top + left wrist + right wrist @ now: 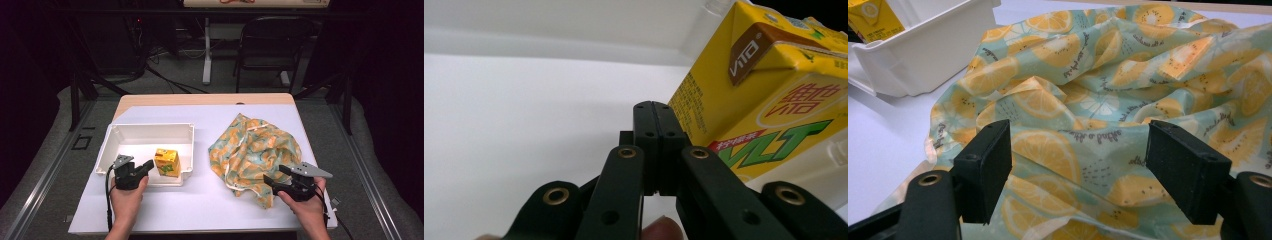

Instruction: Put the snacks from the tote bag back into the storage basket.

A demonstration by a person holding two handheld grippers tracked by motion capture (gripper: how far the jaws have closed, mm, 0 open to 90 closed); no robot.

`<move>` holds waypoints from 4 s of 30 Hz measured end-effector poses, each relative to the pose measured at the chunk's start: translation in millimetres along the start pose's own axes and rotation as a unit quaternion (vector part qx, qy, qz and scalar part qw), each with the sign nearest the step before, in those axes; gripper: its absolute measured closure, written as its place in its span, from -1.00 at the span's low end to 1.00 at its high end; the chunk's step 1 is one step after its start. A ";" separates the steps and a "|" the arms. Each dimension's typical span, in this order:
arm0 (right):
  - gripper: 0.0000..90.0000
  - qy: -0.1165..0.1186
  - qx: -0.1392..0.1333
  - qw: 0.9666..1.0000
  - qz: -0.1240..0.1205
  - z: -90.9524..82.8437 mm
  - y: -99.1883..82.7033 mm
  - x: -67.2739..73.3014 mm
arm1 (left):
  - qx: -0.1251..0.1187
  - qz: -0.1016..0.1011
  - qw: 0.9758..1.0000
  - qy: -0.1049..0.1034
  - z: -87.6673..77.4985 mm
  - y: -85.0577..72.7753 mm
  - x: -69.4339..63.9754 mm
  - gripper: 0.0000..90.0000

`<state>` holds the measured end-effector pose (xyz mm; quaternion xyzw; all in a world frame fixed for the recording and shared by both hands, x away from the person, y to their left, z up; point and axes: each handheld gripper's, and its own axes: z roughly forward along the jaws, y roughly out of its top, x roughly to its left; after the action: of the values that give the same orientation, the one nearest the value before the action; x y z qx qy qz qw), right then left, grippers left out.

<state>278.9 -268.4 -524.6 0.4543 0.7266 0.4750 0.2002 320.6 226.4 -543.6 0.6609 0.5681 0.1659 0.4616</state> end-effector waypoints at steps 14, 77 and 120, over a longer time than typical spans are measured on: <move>-0.42 0.003 0.005 1.000 -0.009 5.7 1.1 0.8 | 0.015 0.000 1.000 -0.012 6.9 -4.9 -5.4 1.00; -0.44 0.003 0.005 1.000 -0.027 9.0 0.8 2.0 | 0.000 0.016 1.000 -0.010 27.3 3.6 -30.4 0.71; -0.68 -0.034 -0.011 0.999 0.003 -13.5 1.1 -19.5 | -0.020 0.060 0.998 -0.015 -58.1 -9.7 17.6 -0.82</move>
<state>279.5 -291.7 -520.1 0.4701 0.7129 0.4676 0.2284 276.8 266.1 -526.6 0.6870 0.5169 0.1940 0.4724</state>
